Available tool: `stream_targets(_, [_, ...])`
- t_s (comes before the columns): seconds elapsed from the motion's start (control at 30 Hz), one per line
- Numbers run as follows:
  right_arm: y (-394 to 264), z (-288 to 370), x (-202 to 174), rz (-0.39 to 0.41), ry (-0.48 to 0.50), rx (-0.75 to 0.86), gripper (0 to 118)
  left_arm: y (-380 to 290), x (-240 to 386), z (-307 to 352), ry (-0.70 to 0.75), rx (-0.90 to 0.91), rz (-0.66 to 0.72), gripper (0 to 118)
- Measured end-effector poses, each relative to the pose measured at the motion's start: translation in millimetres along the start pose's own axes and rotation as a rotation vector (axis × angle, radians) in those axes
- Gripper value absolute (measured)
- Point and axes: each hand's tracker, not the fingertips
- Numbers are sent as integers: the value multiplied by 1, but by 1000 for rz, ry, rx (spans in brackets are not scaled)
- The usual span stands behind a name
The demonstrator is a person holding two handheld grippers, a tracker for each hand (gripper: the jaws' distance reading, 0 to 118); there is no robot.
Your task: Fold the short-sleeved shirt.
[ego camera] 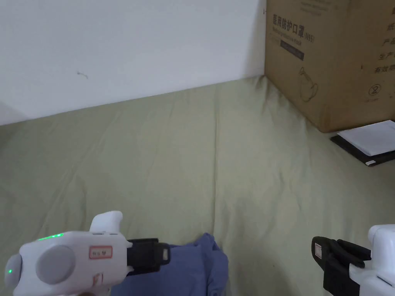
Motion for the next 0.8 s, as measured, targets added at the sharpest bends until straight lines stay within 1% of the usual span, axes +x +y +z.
stream_targets(0.03, [0, -1, -1, 0, 5, -3, 0, -1, 7, -3, 31, -8, -33, 2])
stream_targets(0.07, [-1, -2, -3, 0, 11, -6, 0, -5, 13, -8, 50, -25, -58, 0])
stream_targets(0.1, [-1, -2, -4, 1, 14, -9, 0, 1, 41, -20, -429, 223, 167, 0])
stream_targets(0.13, [-1, -2, -5, 5, 18, -12, 0, 1, 53, -29, -411, 181, 134, 0])
stream_targets(0.3, [-2, -1, -6, 26, 17, -21, 0, 9, 111, -49, -502, 166, 64, 0])
stream_targets(0.4, [-3, -1, -2, 8, 18, -34, 0, 12, 144, -66, -459, 112, 1, 0])
stream_targets(0.43, [-4, -2, -1, 6, 9, -37, 0, 15, 153, -69, -450, 88, -2, 0])
stream_targets(0.5, [-4, -3, -1, 5, -4, -44, 0, 15, 159, -63, -421, 119, 10, 0])
stream_targets(0.53, [-4, -3, -1, 0, -4, -45, 0, 15, 157, -57, -446, 130, 22, 0])
stream_targets(0.57, [-4, -3, 0, -9, 1, -45, 0, 18, 153, -49, -534, 148, 44, 0])
stream_targets(0.6, [-3, -2, -1, -17, 7, -44, 0, 18, 148, -43, -666, 161, 71, 0])
stream_targets(0.63, [-1, -2, -2, -21, 12, -44, 0, 18, 139, -35, -850, 184, 102, 0])
stream_targets(0.67, [1, -1, -3, -20, 17, -42, 0, 14, 131, -20, -943, 273, 144, 0])
stream_targets(0.7, [3, 0, -5, -17, 20, -40, 0, 13, 121, -2, -922, 390, 168, 0])
stream_targets(0.8, [14, 6, -8, 11, 31, -4, 0, 0, 77, 60, -715, 720, 181, 0])
